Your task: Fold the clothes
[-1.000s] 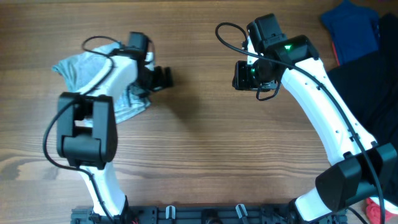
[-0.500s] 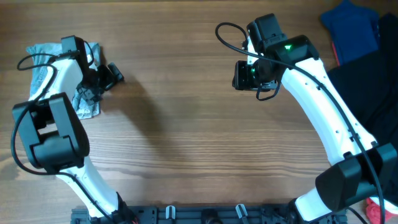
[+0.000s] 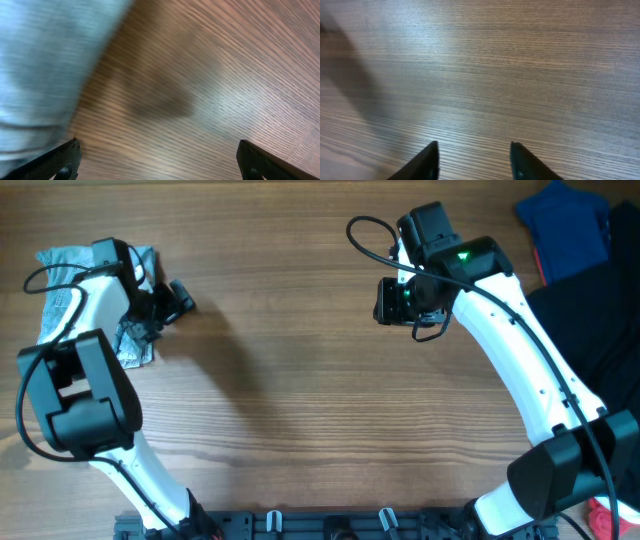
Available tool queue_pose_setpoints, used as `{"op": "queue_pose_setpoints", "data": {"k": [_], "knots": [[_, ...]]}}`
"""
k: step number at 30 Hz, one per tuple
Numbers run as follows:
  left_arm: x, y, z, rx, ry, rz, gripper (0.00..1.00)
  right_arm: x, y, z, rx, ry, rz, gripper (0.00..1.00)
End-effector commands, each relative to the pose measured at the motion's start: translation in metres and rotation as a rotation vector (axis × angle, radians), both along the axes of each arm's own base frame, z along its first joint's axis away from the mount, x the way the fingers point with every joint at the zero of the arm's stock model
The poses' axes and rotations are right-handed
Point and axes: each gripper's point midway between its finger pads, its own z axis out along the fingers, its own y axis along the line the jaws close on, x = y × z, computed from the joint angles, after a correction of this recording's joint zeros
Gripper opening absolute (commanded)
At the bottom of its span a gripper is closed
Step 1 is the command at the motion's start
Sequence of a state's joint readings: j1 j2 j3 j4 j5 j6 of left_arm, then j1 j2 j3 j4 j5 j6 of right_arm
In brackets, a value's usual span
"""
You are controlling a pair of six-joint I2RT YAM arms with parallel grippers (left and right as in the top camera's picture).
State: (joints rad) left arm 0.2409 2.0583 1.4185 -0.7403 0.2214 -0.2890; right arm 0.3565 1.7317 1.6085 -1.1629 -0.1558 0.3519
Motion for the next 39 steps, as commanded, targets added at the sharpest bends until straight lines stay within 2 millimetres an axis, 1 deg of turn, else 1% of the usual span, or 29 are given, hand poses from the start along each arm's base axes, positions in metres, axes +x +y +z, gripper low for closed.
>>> {"op": "queue_pose_setpoints", "data": {"k": [1,3,5,6,7,8,9,11,13,15,18,20,21,22,23,24,25,26,28,29,30,31,32,33,34,36,37,39], "knots": [[0.009,-0.055,0.007,0.009,-0.042,-0.176,1.00,0.007,0.001,0.003,0.004,-0.031,0.005,0.51],[0.013,-0.082,0.007,0.041,-0.055,-0.248,1.00,0.010,0.002,0.004,0.009,-0.048,0.005,0.52],[0.011,-0.110,0.006,0.056,-0.053,-0.316,1.00,0.013,0.003,0.005,0.013,-0.059,0.005,0.54],[0.009,-0.122,0.006,0.055,-0.054,-0.344,1.00,0.015,0.003,0.006,0.015,-0.066,0.004,0.58],[0.006,-0.139,0.006,0.054,-0.055,-0.384,1.00,0.018,0.005,0.006,0.021,-0.080,0.002,0.62],[0.004,-0.151,0.006,0.053,-0.057,-0.413,1.00,0.024,0.006,0.007,0.027,-0.098,0.002,0.64],[0.003,-0.160,0.006,0.054,-0.062,-0.437,1.00,0.027,0.008,0.007,0.031,-0.108,0.002,0.67],[-0.003,-0.173,0.006,0.056,-0.055,-0.486,1.00,0.036,0.009,0.003,0.037,-0.121,-0.002,0.70],[-0.015,-0.176,0.010,0.053,-0.007,-0.500,1.00,0.038,0.005,-0.004,0.040,-0.101,-0.011,0.73],[-0.030,-0.172,0.021,0.050,0.064,-0.500,1.00,0.039,-0.003,-0.007,0.032,-0.089,-0.015,0.74],[-0.055,-0.166,0.054,0.044,0.159,-0.498,1.00,0.035,-0.020,-0.011,0.019,-0.052,-0.037,0.73],[-0.068,-0.164,0.079,0.042,0.194,-0.499,0.99,0.026,-0.029,-0.014,0.023,0.002,-0.051,0.67],[-0.075,-0.162,0.092,0.042,0.203,-0.499,1.00,0.018,-0.034,-0.016,0.009,0.036,-0.045,0.63],[-0.080,-0.161,0.101,0.042,0.206,-0.499,1.00,0.011,-0.039,-0.018,-0.006,0.067,-0.050,0.62],[-0.085,-0.160,0.108,0.041,0.208,-0.499,0.97,0.005,-0.043,-0.020,-0.020,0.094,-0.052,0.62],[-0.091,-0.159,0.113,0.041,0.214,-0.499,0.95,-0.003,-0.045,-0.021,-0.031,0.120,-0.030,0.57],[-0.099,-0.158,0.121,0.040,0.227,-0.500,0.92,-0.009,-0.047,-0.022,-0.040,0.141,-0.026,0.55],[-0.108,-0.156,0.129,0.040,0.237,-0.500,0.79,-0.015,-0.048,-0.020,-0.047,0.159,-0.025,0.54],[-0.115,-0.153,0.143,0.056,0.213,-0.502,0.63,-0.019,-0.049,-0.012,-0.041,0.148,-0.040,0.52],[-0.117,-0.150,0.152,0.085,0.180,-0.504,0.53,-0.019,-0.049,-0.006,-0.034,0.131,-0.050,0.51],[-0.118,-0.148,0.163,0.108,0.141,-0.505,0.46,-0.019,-0.051,0.003,-0.031,0.101,-0.063,0.50],[-0.120,-0.148,0.176,0.126,0.089,-0.503,0.34,-0.019,-0.053,0.014,-0.032,0.056,-0.072,0.41],[-0.122,-0.147,0.188,0.140,0.042,-0.504,0.24,-0.020,-0.057,0.026,-0.040,0.014,-0.095,0.34],[-0.125,-0.147,0.199,0.144,0.003,-0.504,0.13,-0.022,-0.062,0.034,-0.050,-0.017,-0.119,0.19],[-0.128,-0.147,0.211,0.146,-0.045,-0.503,0.04,-0.026,-0.068,0.044,-0.061,-0.050,-0.146,0.04],[-0.136,-0.147,0.231,0.148,-0.121,-0.503,0.04,-0.036,-0.074,0.063,-0.054,-0.115,-0.172,0.04],[-0.140,-0.146,0.242,0.148,-0.172,-0.500,0.04,-0.046,-0.076,0.075,-0.041,-0.158,-0.174,0.04],[-0.151,-0.143,0.259,0.155,-0.263,-0.490,0.04,-0.062,-0.082,0.091,-0.025,-0.215,-0.196,0.04]]}}
